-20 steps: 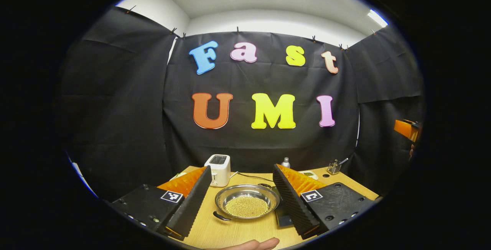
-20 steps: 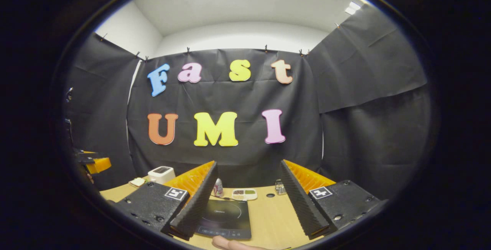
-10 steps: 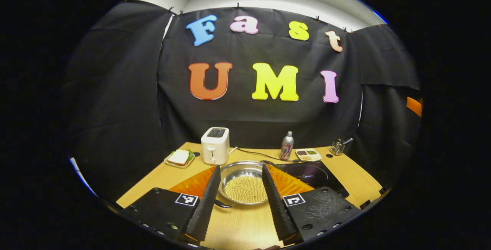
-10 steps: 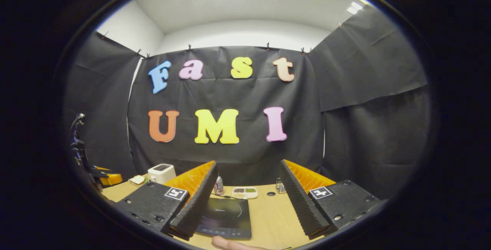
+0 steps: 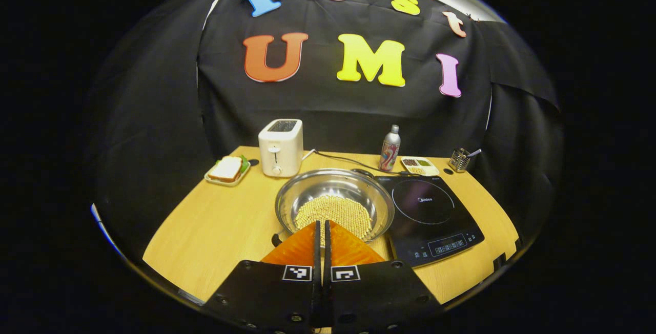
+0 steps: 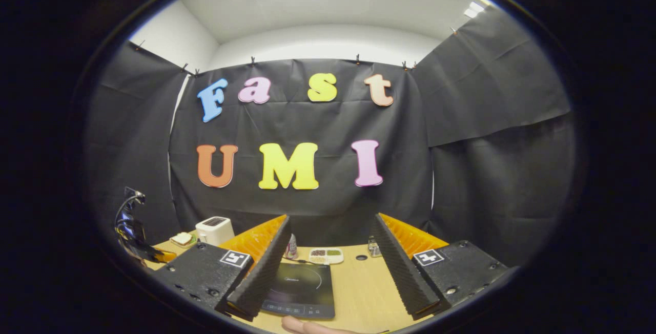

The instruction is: First push the handle of the pot to place it horizontally, then grasp the pot with both hands and set it on the induction cooktop.

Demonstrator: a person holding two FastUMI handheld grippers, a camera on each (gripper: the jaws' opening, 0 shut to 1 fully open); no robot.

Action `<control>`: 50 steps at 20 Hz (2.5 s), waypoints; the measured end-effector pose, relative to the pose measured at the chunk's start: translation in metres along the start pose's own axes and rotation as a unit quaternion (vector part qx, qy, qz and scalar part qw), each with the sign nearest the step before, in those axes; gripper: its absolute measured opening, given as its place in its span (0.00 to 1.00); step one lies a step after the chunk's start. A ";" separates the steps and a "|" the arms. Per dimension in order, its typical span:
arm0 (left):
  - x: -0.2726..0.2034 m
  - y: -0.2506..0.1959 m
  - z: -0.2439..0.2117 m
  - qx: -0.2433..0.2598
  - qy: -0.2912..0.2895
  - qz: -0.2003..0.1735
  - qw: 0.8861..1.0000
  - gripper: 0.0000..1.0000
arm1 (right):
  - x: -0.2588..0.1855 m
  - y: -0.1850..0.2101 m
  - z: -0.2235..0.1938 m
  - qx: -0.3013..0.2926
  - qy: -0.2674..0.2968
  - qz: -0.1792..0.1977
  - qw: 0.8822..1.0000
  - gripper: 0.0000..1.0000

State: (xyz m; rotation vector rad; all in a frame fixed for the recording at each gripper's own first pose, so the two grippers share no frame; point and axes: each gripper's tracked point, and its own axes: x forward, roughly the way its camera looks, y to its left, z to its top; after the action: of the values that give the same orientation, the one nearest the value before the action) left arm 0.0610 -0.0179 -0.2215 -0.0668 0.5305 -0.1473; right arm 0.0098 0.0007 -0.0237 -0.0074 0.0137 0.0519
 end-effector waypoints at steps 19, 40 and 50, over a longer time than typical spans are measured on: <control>0.072 0.013 -0.099 0.003 0.160 -0.003 0.987 0.00 | 0.016 0.002 -0.033 0.011 0.025 0.013 1.000 1.00; 0.094 0.080 -0.075 -0.078 0.160 -0.002 0.984 0.00 | -0.014 0.031 -0.004 -0.014 -0.046 0.038 0.998 0.96; 0.123 0.109 -0.065 -0.073 0.173 0.027 0.982 0.00 | -0.005 0.033 -0.018 -0.018 -0.039 0.040 0.998 0.96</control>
State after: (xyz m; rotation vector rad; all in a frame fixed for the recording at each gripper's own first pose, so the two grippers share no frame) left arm 0.1456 0.0686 -0.3501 -0.1718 0.8896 -0.0658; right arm 0.0029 0.0337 -0.0420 -0.0418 -0.0657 0.1319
